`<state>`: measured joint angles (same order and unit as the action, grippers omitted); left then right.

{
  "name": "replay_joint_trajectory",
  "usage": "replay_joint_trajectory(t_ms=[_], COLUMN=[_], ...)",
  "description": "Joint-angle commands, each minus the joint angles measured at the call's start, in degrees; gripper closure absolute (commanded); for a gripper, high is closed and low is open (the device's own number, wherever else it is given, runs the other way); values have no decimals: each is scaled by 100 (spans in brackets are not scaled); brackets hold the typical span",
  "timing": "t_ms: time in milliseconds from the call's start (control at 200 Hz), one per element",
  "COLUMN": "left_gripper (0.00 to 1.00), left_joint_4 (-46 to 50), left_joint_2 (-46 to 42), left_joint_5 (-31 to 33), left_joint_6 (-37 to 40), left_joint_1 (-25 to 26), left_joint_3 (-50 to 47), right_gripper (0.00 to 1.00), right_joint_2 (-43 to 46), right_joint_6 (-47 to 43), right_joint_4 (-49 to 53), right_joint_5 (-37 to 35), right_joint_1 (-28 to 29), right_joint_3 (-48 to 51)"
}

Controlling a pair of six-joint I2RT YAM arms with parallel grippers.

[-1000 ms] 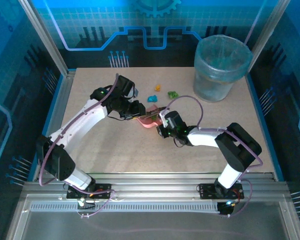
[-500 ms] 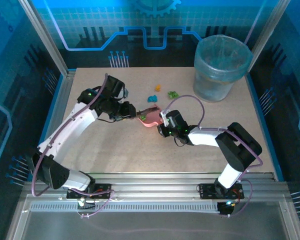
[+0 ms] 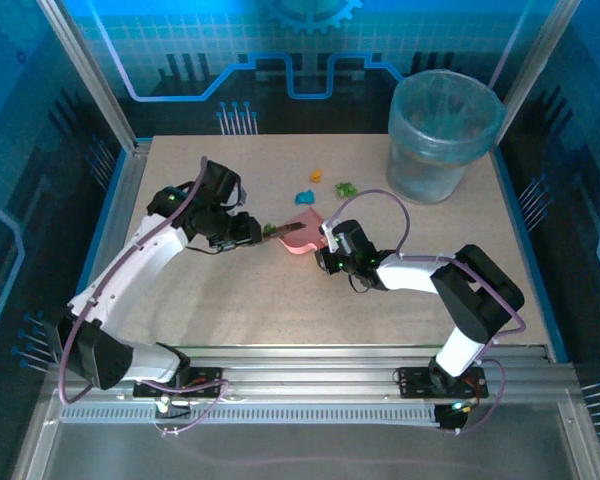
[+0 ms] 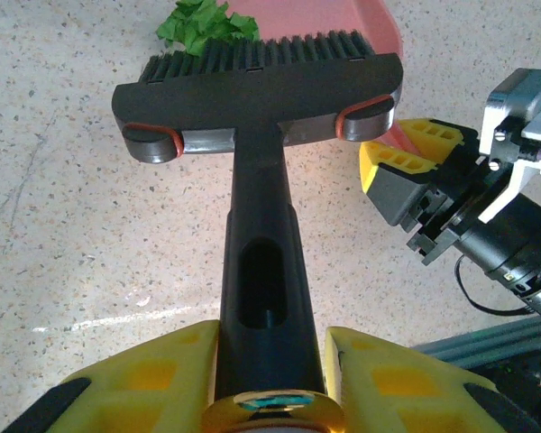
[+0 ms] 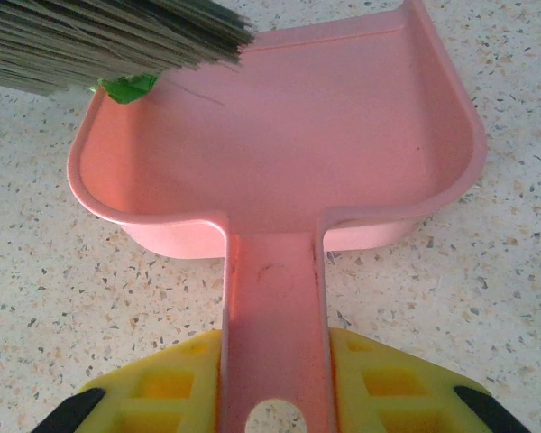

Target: Sweep away the paper scraps from the table

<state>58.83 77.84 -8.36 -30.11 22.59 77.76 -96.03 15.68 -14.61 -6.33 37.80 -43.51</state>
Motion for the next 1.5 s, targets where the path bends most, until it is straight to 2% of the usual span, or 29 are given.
replay_joint_trajectory(t_ms=[0,150,540,675,885,1060,1280,1490], left_gripper=[100,100,99,99,98,99,99,98], left_joint_4=[-313,-638,-824,-864,-852,-518,-399,-849], left_joint_2=[-180,-207,-164,-200,-196,95,7,-368], left_joint_5=[-247,-850,-1404,-1196,-85,361,337,-352], left_joint_6=[-118,-198,-202,-152,-144,-193,-371,-738], left_joint_1=[-54,-57,-54,-151,-367,-606,-617,-616], left_joint_3=[-105,-197,35,354,875,932,223,-581], right_gripper=[100,100,100,100,100,100,100,100], right_joint_2=[-54,-37,-38,-30,-19,-13,14,-12], right_joint_6=[131,137,152,154,144,115,14,-14], right_joint_4=[151,151,160,164,180,220,468,558], right_joint_5=[81,89,88,88,101,20,-400,-615], right_joint_1=[-71,-71,-72,-71,-71,44,334,362], right_joint_3=[59,56,62,61,70,86,13,-36])
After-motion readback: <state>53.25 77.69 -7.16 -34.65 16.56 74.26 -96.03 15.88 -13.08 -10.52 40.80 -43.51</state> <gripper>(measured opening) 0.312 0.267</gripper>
